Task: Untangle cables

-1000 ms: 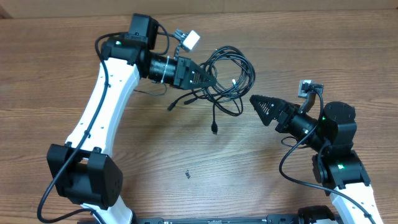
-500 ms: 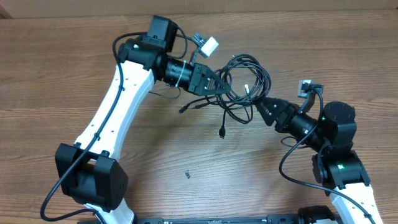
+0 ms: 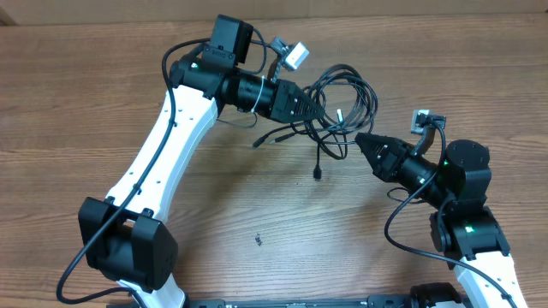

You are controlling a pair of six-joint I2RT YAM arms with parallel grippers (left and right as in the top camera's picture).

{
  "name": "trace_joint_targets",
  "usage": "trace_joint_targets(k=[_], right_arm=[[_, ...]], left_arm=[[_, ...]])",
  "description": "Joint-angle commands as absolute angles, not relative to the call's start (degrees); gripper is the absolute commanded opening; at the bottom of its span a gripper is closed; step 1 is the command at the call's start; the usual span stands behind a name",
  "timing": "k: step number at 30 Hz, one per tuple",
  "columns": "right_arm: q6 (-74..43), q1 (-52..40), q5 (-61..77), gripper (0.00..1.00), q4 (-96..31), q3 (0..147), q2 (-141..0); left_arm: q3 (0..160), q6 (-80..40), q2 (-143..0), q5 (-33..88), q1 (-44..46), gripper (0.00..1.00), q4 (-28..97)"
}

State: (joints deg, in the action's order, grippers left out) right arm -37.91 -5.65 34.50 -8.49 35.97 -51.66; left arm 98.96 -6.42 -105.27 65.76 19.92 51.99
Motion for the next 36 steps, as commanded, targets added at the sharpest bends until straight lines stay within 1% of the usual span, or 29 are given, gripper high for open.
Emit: trace_joint_targets(k=[1, 11, 16, 22, 24, 25, 27, 29, 30, 31, 32, 34, 36], right_arm=[[-37.6, -5.5, 34.09, 0.04, -8.29, 37.1, -51.31], [-37.6, -5.5, 34.09, 0.04, -8.32, 37.1, -51.31], [-37.43, -5.5, 34.09, 0.04, -8.34, 37.1, -51.31], [-37.43, -5.5, 34.06, 0.04, -8.34, 37.1, -51.31], [-37.43, -5.5, 33.98, 0.04, -8.34, 37.1, -51.31], [-37.41, -5.5, 33.87, 0.08, -8.34, 37.1, -51.31], [-37.43, -5.5, 33.87, 0.25, -8.32, 37.1, -51.44], [-37.43, -5.5, 33.87, 0.56, -8.29, 37.1, -51.96], [-37.43, -5.5, 33.87, 0.64, -8.29, 37.1, -52.14], [-37.43, -5.5, 33.87, 0.78, -8.29, 37.1, -52.49], [-37.43, -5.5, 33.89, 0.86, -8.29, 37.1, -52.75], [-37.43, -5.5, 33.89, 0.99, -8.29, 37.1, -53.28], [-37.43, -5.5, 33.91, 1.0, -8.29, 37.1, -53.6]], left_arm=[[99.9, -19.62, -103.61, 56.4, 19.07, 0.04, 49.36], [99.9, -36.53, -103.61, 44.34, 17.76, 0.04, 47.55], [99.9, -44.49, -103.61, 42.63, 16.34, 0.04, 47.68], [99.9, -45.47, -103.61, 41.87, 16.14, 0.04, 47.7], [99.9, -43.72, -103.61, 43.62, 16.19, 0.04, 47.72], [99.9, -42.17, -103.61, 45.34, 16.27, 0.04, 47.75], [99.9, -38.3, -103.61, 48.86, 16.32, 0.04, 47.75], [99.9, -30.3, -103.59, 54.57, 16.34, 0.04, 48.03], [99.9, -28.58, -103.59, 55.44, 16.34, 0.04, 48.27], [99.9, -25.34, -103.61, 56.69, 16.36, 0.04, 49.32], [99.9, -23.07, -103.59, 56.95, 16.47, 0.05, 50.37], [99.9, -17.37, -103.59, 56.99, 16.82, 0.04, 53.19], [99.9, -10.33, -103.61, 56.9, 17.5, 0.04, 56.53]])
